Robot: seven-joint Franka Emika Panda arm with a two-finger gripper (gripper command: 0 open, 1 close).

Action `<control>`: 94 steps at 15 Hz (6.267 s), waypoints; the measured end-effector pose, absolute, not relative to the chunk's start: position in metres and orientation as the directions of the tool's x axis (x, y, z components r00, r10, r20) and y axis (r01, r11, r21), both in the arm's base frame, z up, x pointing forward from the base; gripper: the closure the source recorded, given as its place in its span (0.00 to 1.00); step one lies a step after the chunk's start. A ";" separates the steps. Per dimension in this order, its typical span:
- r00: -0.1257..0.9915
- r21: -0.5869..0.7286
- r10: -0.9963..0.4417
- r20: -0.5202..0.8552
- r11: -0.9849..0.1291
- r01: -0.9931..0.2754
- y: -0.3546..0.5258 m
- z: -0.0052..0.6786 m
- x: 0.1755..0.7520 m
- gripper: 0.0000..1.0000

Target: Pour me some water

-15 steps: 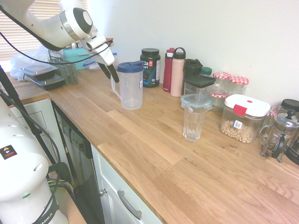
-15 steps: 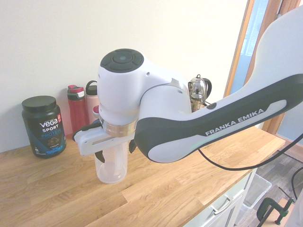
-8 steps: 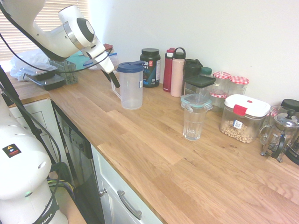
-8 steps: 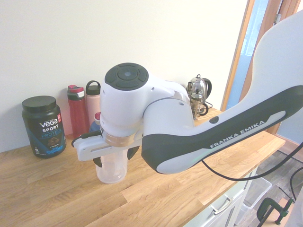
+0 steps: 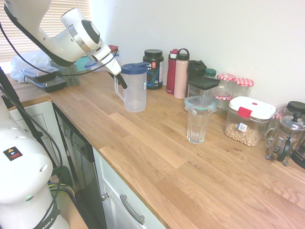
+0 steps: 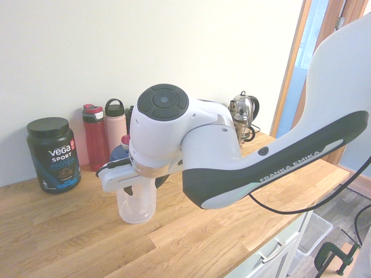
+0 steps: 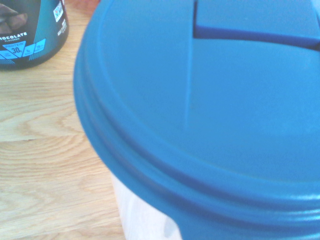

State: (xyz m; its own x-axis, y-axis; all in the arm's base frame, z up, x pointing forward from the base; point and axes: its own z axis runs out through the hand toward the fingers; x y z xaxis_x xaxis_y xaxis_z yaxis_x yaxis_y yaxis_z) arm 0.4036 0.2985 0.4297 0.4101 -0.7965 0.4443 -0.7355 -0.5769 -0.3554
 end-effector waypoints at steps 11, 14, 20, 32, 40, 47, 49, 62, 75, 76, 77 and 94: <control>0.411 -0.358 -0.801 0.436 -0.573 -0.737 0.289 0.421 0.408 1.00; 0.416 -0.355 -0.793 0.446 -0.583 -0.731 0.286 0.422 0.402 1.00; 0.441 -0.356 -0.769 0.463 -0.617 -0.702 0.282 0.437 0.385 1.00; 0.832 -0.068 -0.427 0.354 -0.899 -0.433 0.073 0.537 0.303 1.00; 0.826 -0.099 -0.495 0.268 -0.867 -0.488 -0.062 0.535 0.270 1.00; 0.803 -0.096 -0.552 0.227 -0.833 -0.545 -0.150 0.531 0.246 1.00; 0.802 -0.053 -0.560 0.206 -0.825 -0.563 -0.175 0.538 0.264 1.00; 0.800 0.320 -0.587 -0.121 -0.786 -0.529 -0.144 0.558 0.408 1.00; 0.735 0.424 -0.637 -0.232 -0.746 -0.513 -0.134 0.541 0.465 1.00; 0.735 0.424 -0.637 -0.231 -0.746 -0.513 -0.135 0.541 0.466 1.00; 0.736 0.422 -0.638 -0.227 -0.746 -0.515 -0.135 0.543 0.466 1.00; 0.656 0.118 -0.729 0.197 -0.646 -0.754 -0.195 0.590 0.362 1.00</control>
State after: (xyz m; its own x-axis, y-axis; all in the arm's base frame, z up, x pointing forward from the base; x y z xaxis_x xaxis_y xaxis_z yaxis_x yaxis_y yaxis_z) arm 0.3617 -0.1949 0.5901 0.6557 -0.7288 0.1971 -0.7539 -0.6463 0.1183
